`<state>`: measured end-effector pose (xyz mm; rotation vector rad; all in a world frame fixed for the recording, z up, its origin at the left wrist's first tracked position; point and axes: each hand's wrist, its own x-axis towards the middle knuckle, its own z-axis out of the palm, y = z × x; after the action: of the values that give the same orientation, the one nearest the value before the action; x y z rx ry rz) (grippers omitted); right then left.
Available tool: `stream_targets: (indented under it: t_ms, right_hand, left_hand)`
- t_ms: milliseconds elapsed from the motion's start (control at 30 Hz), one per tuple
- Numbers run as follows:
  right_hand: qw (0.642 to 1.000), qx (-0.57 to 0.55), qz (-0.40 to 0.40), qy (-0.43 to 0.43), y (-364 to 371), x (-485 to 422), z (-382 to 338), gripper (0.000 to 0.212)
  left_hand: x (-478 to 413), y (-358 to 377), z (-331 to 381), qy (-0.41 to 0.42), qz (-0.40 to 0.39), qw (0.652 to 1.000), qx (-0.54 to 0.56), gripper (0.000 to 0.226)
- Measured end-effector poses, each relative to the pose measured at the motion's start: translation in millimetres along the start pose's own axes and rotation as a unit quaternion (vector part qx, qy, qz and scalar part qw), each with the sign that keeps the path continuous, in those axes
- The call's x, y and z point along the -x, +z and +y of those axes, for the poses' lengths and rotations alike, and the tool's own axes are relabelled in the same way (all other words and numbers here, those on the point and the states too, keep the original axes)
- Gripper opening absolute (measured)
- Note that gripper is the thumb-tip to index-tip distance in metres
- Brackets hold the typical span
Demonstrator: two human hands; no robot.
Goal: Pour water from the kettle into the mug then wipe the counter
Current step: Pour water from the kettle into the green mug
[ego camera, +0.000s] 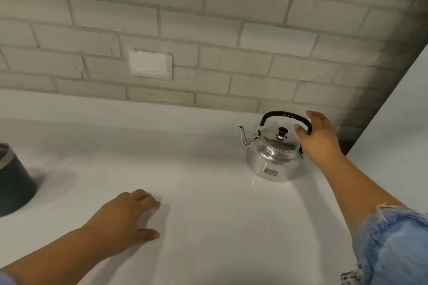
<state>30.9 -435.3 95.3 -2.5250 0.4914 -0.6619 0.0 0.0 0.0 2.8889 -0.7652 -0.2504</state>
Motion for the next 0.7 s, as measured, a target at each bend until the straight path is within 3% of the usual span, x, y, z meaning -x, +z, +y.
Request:
stream_targets:
  t_ms: [67, 300, 500, 700]
  right_hand:
    - [0.999, -0.004, -0.031, 0.027, 5.4, -6.9, -1.4, 0.055]
    - [0.999, 0.019, -0.025, 0.033, 17.1, -33.4, -1.9, 0.055]
    - [0.994, -0.06, -0.074, 0.053, 7.9, -39.8, 0.2, 0.062]
    - [0.98, -0.119, -0.098, 0.125, 2.8, -35.4, -9.5, 0.065]
  left_hand:
    - [-2.0, 1.4, -0.7, -0.002, -0.005, 1.0, 0.012, 0.074]
    - [-3.5, 3.2, -1.6, -0.012, -0.01, 1.0, 0.004, 0.073]
    - [-3.4, 3.6, -0.4, -0.018, -0.009, 1.0, 0.016, 0.072]
    - [-1.9, 2.2, 1.4, -0.026, -0.013, 0.999, 0.021, 0.073]
